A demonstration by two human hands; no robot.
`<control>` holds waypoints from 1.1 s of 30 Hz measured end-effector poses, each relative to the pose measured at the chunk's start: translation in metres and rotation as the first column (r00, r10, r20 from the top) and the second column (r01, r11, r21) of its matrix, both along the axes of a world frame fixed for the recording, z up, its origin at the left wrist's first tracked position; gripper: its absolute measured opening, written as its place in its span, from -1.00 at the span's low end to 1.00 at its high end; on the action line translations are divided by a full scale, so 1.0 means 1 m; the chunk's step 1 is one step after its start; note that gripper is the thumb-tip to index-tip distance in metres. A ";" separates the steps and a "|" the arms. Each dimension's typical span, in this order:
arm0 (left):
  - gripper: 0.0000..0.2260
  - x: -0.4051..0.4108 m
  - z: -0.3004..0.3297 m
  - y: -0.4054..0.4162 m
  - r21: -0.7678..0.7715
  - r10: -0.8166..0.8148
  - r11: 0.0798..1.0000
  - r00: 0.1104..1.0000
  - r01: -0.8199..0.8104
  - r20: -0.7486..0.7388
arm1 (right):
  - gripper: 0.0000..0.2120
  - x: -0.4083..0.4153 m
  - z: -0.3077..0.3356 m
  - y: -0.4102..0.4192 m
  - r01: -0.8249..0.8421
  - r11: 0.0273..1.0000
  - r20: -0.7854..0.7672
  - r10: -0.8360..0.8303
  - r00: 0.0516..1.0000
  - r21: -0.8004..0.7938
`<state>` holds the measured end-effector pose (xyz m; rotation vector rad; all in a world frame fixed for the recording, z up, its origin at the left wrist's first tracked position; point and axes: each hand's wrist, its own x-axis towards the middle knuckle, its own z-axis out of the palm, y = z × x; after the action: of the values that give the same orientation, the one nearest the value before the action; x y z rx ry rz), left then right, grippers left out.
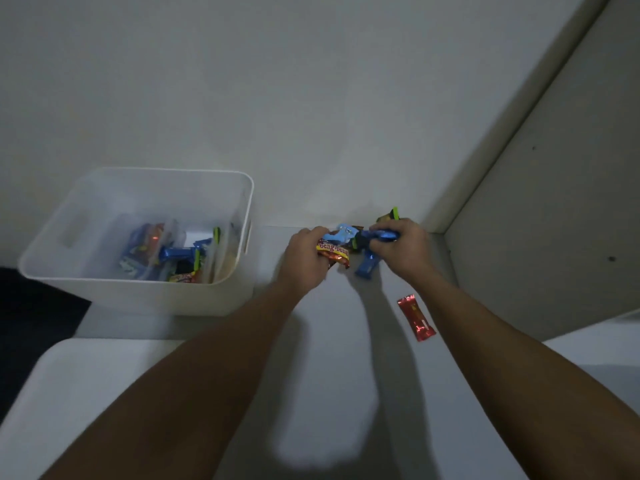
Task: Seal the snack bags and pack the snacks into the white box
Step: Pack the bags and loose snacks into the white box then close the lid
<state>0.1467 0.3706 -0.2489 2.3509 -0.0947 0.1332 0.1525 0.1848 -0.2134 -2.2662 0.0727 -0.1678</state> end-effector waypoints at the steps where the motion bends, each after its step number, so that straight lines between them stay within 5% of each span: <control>1: -0.64 0.000 0.011 0.005 0.002 -0.003 1.000 1.000 0.003 0.014 | -0.76 0.000 0.012 0.007 -0.009 1.000 0.015 0.009 1.000 -0.003; 12: -0.68 -0.019 0.114 0.120 -0.031 0.125 0.992 0.986 -0.122 0.113 | -0.80 0.013 0.107 0.134 -0.184 0.981 0.107 0.177 0.978 0.064; 19: -0.74 -0.034 0.104 0.218 -0.014 0.302 0.953 0.952 -0.303 -0.044 | -0.81 0.023 0.104 0.234 -0.220 0.951 -0.042 0.234 0.971 0.215; 28: -0.81 -0.026 0.076 0.269 0.000 0.298 0.951 0.921 -0.308 -0.251 | -0.79 0.035 0.067 0.312 -0.190 0.971 -0.173 0.214 0.961 0.145; 33: -0.52 -0.018 0.067 0.270 -0.055 0.185 0.972 0.886 -0.229 -0.425 | -0.64 0.041 0.052 0.319 -0.206 0.976 -0.257 0.216 0.942 0.068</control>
<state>0.1283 0.6404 -0.1821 2.2271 0.3680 -0.2592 0.1934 0.5043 -0.1610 -2.2263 -0.0281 0.2473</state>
